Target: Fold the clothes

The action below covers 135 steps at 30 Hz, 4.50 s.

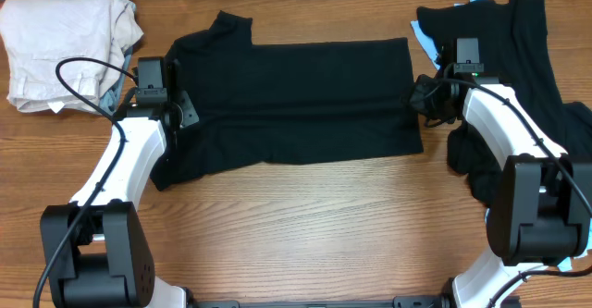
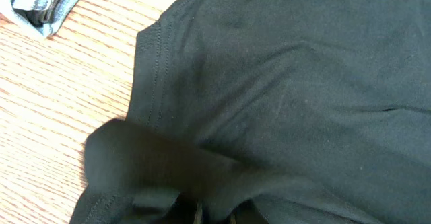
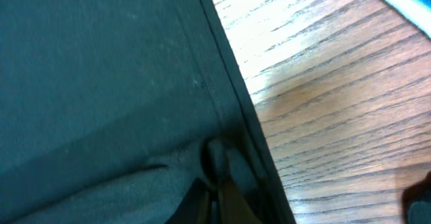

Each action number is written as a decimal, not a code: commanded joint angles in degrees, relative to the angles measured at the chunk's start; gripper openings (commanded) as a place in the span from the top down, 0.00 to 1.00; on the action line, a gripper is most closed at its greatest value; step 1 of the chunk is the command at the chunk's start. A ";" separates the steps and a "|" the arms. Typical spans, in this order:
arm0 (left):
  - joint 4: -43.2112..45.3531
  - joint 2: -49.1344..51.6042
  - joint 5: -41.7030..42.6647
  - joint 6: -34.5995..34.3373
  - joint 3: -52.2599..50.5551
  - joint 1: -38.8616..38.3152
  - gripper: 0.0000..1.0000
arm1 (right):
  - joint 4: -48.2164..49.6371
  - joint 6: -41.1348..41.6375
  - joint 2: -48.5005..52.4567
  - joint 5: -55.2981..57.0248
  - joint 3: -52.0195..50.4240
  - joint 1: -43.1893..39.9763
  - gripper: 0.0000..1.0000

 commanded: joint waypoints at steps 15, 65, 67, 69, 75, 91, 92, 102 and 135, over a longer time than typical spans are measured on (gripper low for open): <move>-18.16 0.26 13.49 7.26 8.26 1.66 0.00 | -10.08 -0.26 -1.20 -4.81 6.64 0.00 0.27; -11.45 3.74 -11.37 2.95 -8.00 6.64 0.96 | -18.84 8.94 -1.57 6.19 -13.53 -1.79 0.77; -11.78 3.74 -12.24 2.93 -7.98 6.73 0.96 | -21.22 9.11 -1.57 6.12 -13.53 -1.77 0.77; -12.76 3.69 -12.63 2.95 -7.56 6.75 0.96 | -21.35 9.03 -1.68 6.12 -13.07 -1.77 0.77; -28.87 3.69 -6.27 9.38 8.57 6.73 0.84 | -32.87 4.15 -3.43 4.70 3.69 -1.77 0.67; -34.69 11.02 15.87 24.41 50.69 -4.85 0.00 | -46.90 -8.22 -3.56 0.94 38.45 -1.73 0.27; -33.90 15.26 15.87 25.49 55.12 -5.97 0.00 | -45.66 -8.87 -3.56 0.94 39.41 -1.73 0.28; -16.68 44.83 12.74 31.17 75.10 -10.29 0.00 | -43.58 -9.03 -3.39 0.98 39.41 -1.66 0.26; -0.79 58.47 0.55 29.20 76.35 -12.92 0.96 | -38.97 -9.03 -2.45 1.11 38.01 -1.66 0.23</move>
